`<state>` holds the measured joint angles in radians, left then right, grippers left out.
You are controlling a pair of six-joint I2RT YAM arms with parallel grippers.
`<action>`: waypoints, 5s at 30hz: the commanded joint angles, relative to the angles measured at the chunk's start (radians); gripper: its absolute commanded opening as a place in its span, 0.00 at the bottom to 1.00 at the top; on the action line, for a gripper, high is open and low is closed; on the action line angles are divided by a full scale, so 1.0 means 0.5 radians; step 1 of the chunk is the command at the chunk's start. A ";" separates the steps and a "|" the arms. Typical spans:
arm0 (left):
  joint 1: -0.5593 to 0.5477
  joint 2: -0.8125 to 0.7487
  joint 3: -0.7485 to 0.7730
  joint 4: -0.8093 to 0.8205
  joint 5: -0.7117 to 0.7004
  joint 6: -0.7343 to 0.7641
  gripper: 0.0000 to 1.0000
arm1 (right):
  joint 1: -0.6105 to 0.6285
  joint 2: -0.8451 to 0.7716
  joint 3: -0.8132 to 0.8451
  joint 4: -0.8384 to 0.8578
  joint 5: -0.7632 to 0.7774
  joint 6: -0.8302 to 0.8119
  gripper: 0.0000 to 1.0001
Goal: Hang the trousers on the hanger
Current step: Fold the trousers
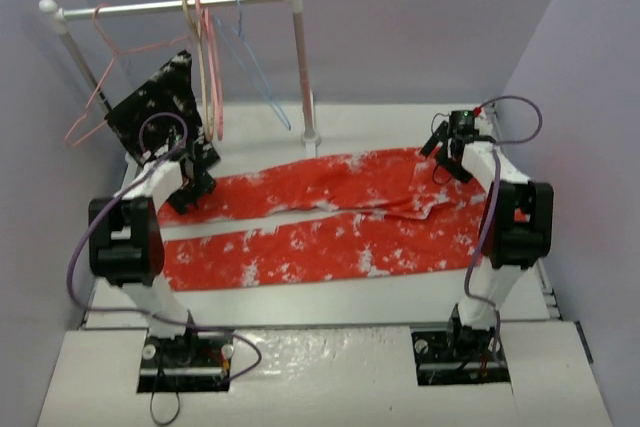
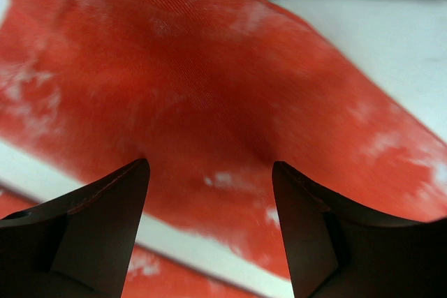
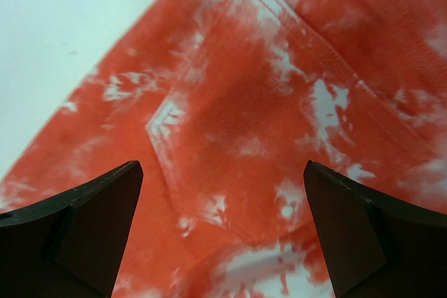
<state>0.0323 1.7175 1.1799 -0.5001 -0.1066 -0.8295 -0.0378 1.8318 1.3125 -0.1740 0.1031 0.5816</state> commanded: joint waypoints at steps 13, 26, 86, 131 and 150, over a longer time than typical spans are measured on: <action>0.213 0.060 -0.290 -0.116 0.049 0.037 0.67 | -0.037 -0.146 -0.708 0.012 0.180 0.125 0.99; 0.346 -0.125 0.032 -0.150 0.212 -0.139 0.71 | -0.038 -0.362 -0.301 -0.134 0.258 0.002 0.98; 0.145 0.657 0.678 -0.942 -0.018 -0.547 0.00 | -0.018 0.665 0.605 -0.340 0.342 0.064 0.91; 0.323 -0.823 0.321 -0.496 0.183 -0.205 0.00 | -0.437 -0.663 0.073 0.112 -0.340 0.106 0.00; 0.156 -1.389 -0.356 -0.380 0.274 -0.092 0.00 | -0.598 -0.769 -0.474 0.327 -0.354 0.174 0.00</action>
<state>0.1123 0.9477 0.9117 -0.8191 0.0381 -0.8935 -0.3350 1.3971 0.9388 -0.1004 -0.0533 0.6604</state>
